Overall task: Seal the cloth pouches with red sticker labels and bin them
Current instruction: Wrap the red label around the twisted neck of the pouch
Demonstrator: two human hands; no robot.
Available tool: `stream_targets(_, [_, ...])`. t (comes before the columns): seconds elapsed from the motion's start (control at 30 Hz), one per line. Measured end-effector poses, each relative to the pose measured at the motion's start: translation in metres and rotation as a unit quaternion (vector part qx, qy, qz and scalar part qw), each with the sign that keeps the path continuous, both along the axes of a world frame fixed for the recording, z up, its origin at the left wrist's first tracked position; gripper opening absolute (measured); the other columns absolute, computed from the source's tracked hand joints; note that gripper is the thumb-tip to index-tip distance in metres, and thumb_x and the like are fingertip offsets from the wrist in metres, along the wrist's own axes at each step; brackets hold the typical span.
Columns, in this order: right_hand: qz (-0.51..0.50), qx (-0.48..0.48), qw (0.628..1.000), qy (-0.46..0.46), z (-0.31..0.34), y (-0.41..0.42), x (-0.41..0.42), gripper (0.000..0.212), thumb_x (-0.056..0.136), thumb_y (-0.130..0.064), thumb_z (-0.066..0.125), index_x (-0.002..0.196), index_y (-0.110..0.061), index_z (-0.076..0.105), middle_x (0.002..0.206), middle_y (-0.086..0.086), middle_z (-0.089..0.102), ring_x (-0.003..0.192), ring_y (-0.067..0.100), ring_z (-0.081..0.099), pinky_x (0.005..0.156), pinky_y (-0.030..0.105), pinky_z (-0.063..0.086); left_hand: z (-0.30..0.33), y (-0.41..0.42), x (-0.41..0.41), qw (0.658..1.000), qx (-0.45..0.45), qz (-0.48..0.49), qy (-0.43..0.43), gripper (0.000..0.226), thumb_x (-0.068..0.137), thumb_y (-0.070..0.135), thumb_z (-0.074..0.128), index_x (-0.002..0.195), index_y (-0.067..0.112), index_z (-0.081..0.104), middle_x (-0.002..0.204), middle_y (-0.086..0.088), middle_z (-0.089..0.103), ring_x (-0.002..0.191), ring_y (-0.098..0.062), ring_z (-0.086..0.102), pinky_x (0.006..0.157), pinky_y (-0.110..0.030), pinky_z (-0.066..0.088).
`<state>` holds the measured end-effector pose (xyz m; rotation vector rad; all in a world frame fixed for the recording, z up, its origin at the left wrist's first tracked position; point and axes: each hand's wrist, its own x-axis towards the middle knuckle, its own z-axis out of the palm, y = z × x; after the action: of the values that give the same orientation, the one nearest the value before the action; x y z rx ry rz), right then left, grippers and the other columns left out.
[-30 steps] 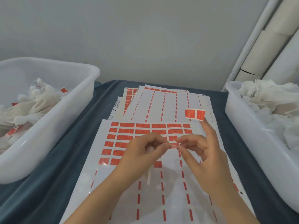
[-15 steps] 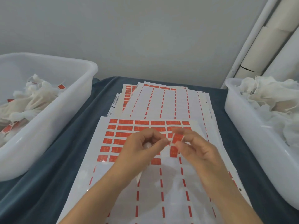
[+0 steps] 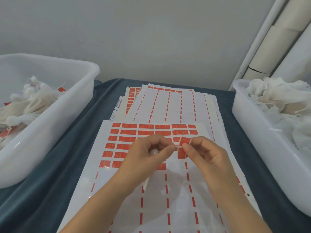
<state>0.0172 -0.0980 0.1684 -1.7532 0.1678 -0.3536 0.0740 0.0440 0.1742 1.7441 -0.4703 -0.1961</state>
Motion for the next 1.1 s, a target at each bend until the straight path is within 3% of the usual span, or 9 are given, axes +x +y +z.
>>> stream_targets(0.57, [-0.012, -0.1, 0.994, -0.037, -0.005, -0.001, 0.001, 0.017, 0.069, -0.044, 0.06, 0.083, -0.035, 0.062, 0.089, -0.027, 0.066, 0.088, -0.006, 0.063, 0.073, 0.002, 0.046, 0.001, 0.0, -0.002, 1.0, -0.007, 0.007, 0.015, 0.021, 0.077, 0.021, 0.071, 0.061, 0.035, 0.066, 0.068, 0.02, 0.065, 0.074, 0.006, 0.06, 0.058, -0.001, 0.042])
stream_targets(0.7, [-0.011, -0.14, 0.988, -0.067, -0.003, 0.003, 0.001, 0.021, 0.077, -0.049, 0.059, 0.097, -0.042, 0.059, 0.101, -0.031, 0.062, 0.1, -0.009, 0.056, 0.077, 0.001, 0.043, 0.002, 0.001, 0.001, 0.998, -0.023, 0.029, 0.054, 0.01, 0.074, 0.027, 0.072, 0.065, 0.031, 0.069, 0.07, 0.015, 0.067, 0.073, 0.001, 0.061, 0.061, -0.011, 0.046])
stream_targets(0.8, [-0.038, -0.091, 0.994, -0.045, 0.0, 0.0, 0.004, 0.04, 0.078, -0.048, 0.06, 0.114, -0.049, 0.045, 0.103, -0.034, 0.058, 0.101, -0.016, 0.051, 0.071, -0.003, 0.041, 0.005, 0.003, 0.002, 0.99, -0.064, 0.03, 0.126, 0.012, 0.062, 0.039, 0.07, 0.068, 0.028, 0.071, 0.072, 0.01, 0.07, 0.065, 0.001, 0.062, 0.067, -0.022, 0.044])
stream_targets(0.97, [-0.012, -0.023, 1.0, -0.003, 0.004, -0.004, 0.004, 0.034, 0.065, -0.048, 0.06, 0.097, -0.038, 0.062, 0.092, -0.041, 0.06, 0.091, -0.019, 0.055, 0.059, -0.004, 0.04, 0.008, 0.006, 0.001, 0.975, -0.114, 0.006, 0.189, 0.018, 0.056, 0.038, 0.069, 0.065, 0.023, 0.071, 0.077, -0.004, 0.07, 0.051, -0.001, 0.054, 0.049, -0.011, 0.041])
stream_targets(1.1, [0.003, -0.015, 1.0, 0.014, 0.003, 0.0, 0.002, 0.023, 0.064, -0.045, 0.061, 0.085, -0.036, 0.065, 0.083, -0.036, 0.064, 0.084, -0.015, 0.059, 0.057, -0.003, 0.04, 0.007, 0.005, 0.0, 0.977, -0.11, -0.007, 0.181, 0.017, 0.057, 0.037, 0.069, 0.065, 0.022, 0.071, 0.067, 0.005, 0.068, 0.052, 0.002, 0.057, 0.048, -0.01, 0.042])
